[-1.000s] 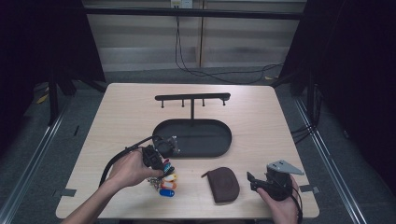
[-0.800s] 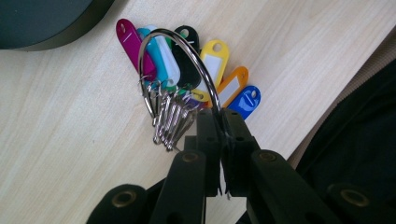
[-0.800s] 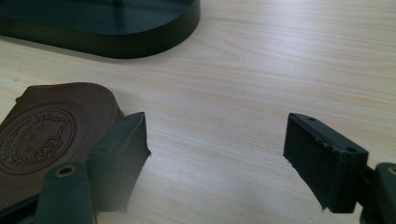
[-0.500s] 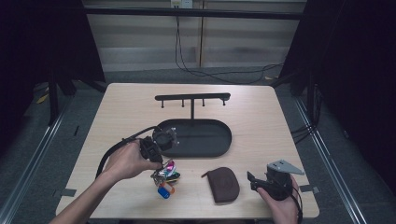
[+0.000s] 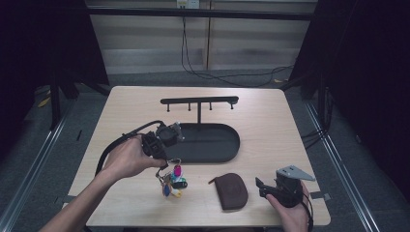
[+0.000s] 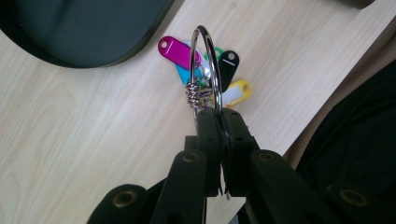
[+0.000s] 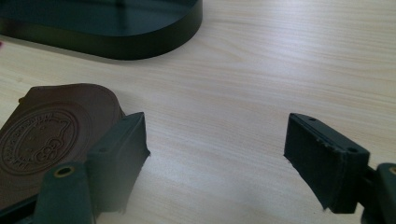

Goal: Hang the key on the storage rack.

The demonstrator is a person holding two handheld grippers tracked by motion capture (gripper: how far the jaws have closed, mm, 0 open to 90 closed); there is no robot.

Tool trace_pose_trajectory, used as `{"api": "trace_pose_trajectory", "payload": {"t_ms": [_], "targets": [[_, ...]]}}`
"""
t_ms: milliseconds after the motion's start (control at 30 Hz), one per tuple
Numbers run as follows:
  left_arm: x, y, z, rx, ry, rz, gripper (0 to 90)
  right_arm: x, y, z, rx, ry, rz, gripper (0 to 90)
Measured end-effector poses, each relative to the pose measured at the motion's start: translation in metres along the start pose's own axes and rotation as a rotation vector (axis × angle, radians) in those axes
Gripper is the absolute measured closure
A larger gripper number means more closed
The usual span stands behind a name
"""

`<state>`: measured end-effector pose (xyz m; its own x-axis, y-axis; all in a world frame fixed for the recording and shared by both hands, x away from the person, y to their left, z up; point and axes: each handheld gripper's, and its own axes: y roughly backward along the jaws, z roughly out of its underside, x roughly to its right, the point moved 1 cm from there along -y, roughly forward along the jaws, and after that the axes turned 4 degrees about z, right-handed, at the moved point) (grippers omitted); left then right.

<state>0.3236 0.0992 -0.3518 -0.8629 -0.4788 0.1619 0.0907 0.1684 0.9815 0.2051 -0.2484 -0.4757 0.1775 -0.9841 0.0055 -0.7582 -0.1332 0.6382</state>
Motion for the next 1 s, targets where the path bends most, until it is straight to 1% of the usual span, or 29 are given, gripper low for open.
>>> {"api": "trace_pose_trajectory", "payload": {"t_ms": [33,100,167,267,333,433,467,500,767,833,867,900,967,1000], "targets": [[0.0,0.002,0.0,0.024,0.028,-0.003,88.0,0.0,0.0,0.0,0.005,0.001,-0.007,21.2],[-0.002,0.009,0.002,0.031,0.034,-0.01,88.0,-0.001,0.0,0.0,0.006,0.004,-0.004,21.1],[-0.003,0.011,0.002,0.03,0.032,-0.009,87.9,-0.001,0.0,0.0,0.004,0.004,-0.006,21.1],[-0.004,0.019,0.004,0.048,0.026,-0.005,87.9,-0.001,0.0,0.0,0.002,0.005,-0.004,21.1],[-0.004,0.022,0.005,0.052,0.023,-0.004,87.9,-0.001,0.0,0.0,-0.001,0.003,-0.003,21.1],[-0.006,0.031,0.005,0.064,0.019,0.004,87.9,-0.001,0.0,0.0,0.0,0.002,-0.003,21.1],[-0.007,0.033,0.005,0.058,0.011,0.006,87.9,-0.001,-0.001,0.0,0.0,0.005,-0.004,21.1],[-0.006,0.034,0.005,0.069,0.023,0.005,87.9,-0.001,-0.001,0.0,-0.001,0.005,-0.004,21.2],[-0.011,0.045,0.002,0.072,0.039,-0.001,87.9,0.0,-0.001,0.0,-0.003,0.003,-0.004,21.1],[-0.012,0.048,0.002,0.067,0.042,0.0,87.9,0.0,-0.001,0.0,-0.004,0.001,-0.004,21.1],[-0.014,0.052,0.001,0.057,0.054,-0.005,87.9,0.0,-0.001,0.0,-0.005,0.001,-0.004,21.1],[-0.014,0.052,0.001,0.057,0.054,-0.005,87.9,0.0,-0.001,0.0,-0.005,0.001,-0.004,21.1],[-0.017,0.06,-0.001,0.068,0.062,-0.009,87.9,0.0,-0.002,0.0,-0.006,0.003,-0.006,21.1],[-0.017,0.06,-0.001,0.068,0.062,-0.009,87.9,0.0,-0.002,0.0,-0.006,0.003,-0.006,21.1]]}}
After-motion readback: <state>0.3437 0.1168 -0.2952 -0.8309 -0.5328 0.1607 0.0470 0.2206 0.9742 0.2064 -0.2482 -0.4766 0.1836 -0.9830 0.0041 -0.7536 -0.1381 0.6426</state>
